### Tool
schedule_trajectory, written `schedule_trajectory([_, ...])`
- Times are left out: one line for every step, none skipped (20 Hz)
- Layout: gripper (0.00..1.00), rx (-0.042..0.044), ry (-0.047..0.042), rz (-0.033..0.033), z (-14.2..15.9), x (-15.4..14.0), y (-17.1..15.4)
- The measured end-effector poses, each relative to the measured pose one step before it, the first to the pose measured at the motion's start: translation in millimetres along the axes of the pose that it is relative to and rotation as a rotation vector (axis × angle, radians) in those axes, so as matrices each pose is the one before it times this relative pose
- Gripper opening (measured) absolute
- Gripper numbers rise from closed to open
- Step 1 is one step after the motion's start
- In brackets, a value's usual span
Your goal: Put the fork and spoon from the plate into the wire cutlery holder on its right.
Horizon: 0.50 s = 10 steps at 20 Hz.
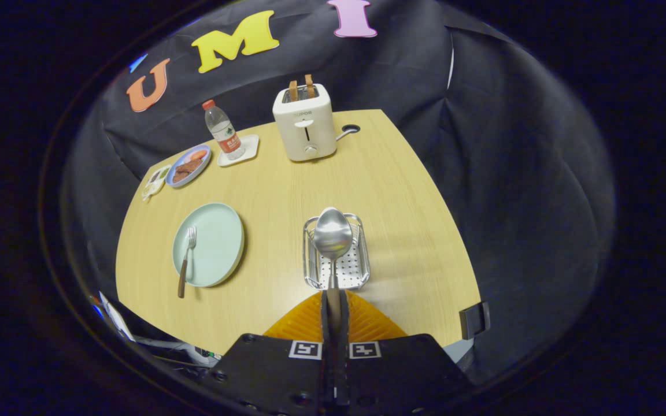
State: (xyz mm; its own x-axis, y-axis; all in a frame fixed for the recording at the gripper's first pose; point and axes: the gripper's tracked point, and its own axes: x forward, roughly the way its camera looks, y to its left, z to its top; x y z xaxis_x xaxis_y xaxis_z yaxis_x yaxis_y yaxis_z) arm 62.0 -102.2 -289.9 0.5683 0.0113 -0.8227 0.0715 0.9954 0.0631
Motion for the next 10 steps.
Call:
schedule_trajectory([0.02, 0.00026, 0.00121, 0.00227, 1.02, 0.9, -0.16])
schedule_trajectory([0.02, 0.0013, 0.00313, -0.00042, 0.06, 1.16, -0.07])
schedule_trajectory([0.02, 0.00035, 0.00307, 0.00166, 1.1, 1.08, 0.22])
schedule_trajectory([0.02, -0.00077, 0.00383, 0.00354, -0.8, 0.15, 0.39])
schedule_trajectory([0.03, -0.00118, 0.00359, -0.00197, 0.19, 0.77, -0.52])
schedule_trajectory([0.05, -0.00066, 0.00225, -0.0002, -0.38, 1.52, -0.54])
schedule_trajectory([0.05, 0.00082, 0.00333, -0.00131, 0.57, 1.34, -0.37])
schedule_trajectory([0.05, 0.00346, 0.00017, -0.00254, 0.68, 1.71, -0.7])
schedule_trajectory([0.08, 0.00319, -0.00356, -0.00477, 2.43, 1.18, -1.22])
schedule_trajectory([0.08, 0.00137, -0.01032, -0.00409, 3.38, 0.32, -0.89])
